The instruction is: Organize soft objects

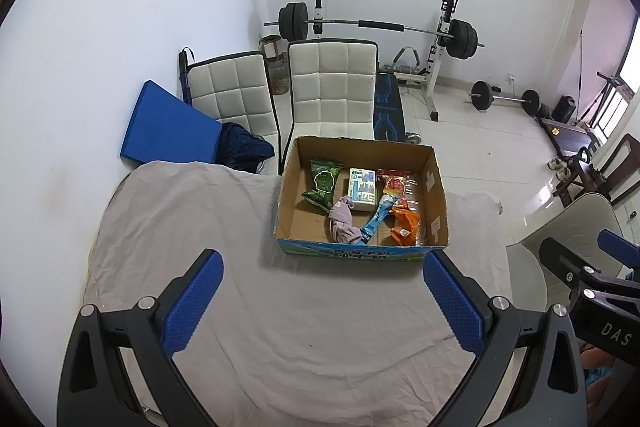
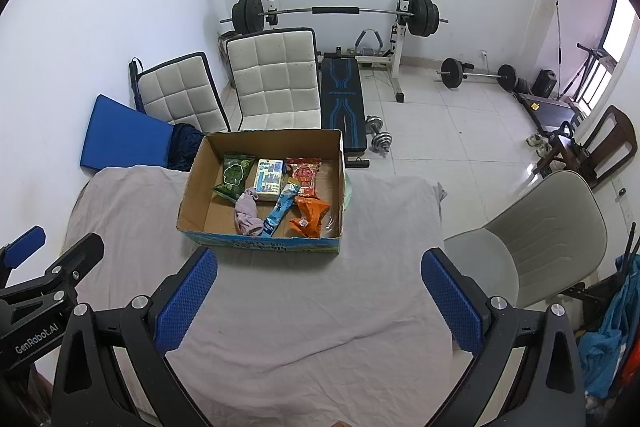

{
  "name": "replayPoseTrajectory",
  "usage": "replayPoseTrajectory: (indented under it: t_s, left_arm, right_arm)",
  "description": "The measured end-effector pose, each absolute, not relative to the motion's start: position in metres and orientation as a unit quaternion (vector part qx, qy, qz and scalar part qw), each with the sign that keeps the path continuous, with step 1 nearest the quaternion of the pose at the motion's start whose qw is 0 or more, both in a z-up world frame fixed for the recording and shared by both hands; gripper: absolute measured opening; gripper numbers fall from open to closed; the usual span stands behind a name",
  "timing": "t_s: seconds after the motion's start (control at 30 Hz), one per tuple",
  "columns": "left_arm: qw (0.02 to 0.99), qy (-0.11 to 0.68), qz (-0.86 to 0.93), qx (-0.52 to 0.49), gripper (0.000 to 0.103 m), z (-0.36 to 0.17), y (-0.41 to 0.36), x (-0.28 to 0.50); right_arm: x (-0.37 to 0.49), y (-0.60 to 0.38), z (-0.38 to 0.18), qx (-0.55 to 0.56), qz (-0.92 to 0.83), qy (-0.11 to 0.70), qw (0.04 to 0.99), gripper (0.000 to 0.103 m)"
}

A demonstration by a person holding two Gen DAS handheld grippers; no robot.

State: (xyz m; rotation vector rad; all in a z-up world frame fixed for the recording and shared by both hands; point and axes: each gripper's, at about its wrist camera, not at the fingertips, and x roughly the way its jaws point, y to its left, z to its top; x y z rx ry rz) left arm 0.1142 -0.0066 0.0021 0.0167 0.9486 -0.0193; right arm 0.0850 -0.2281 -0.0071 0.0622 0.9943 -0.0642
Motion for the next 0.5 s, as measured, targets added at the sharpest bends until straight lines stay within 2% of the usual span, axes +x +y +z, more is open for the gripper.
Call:
replayPoseTrajectory:
  t_s: [0.5]
  left_arm:
    - [0.891, 0.454, -0.012, 0.006, 0.103, 0.0020, -0.0064, 0.1147]
  right_arm:
    - [0.0843, -0.2278, -0.0097, 0.025, -0.030, 0.477, 0.878, 0.103]
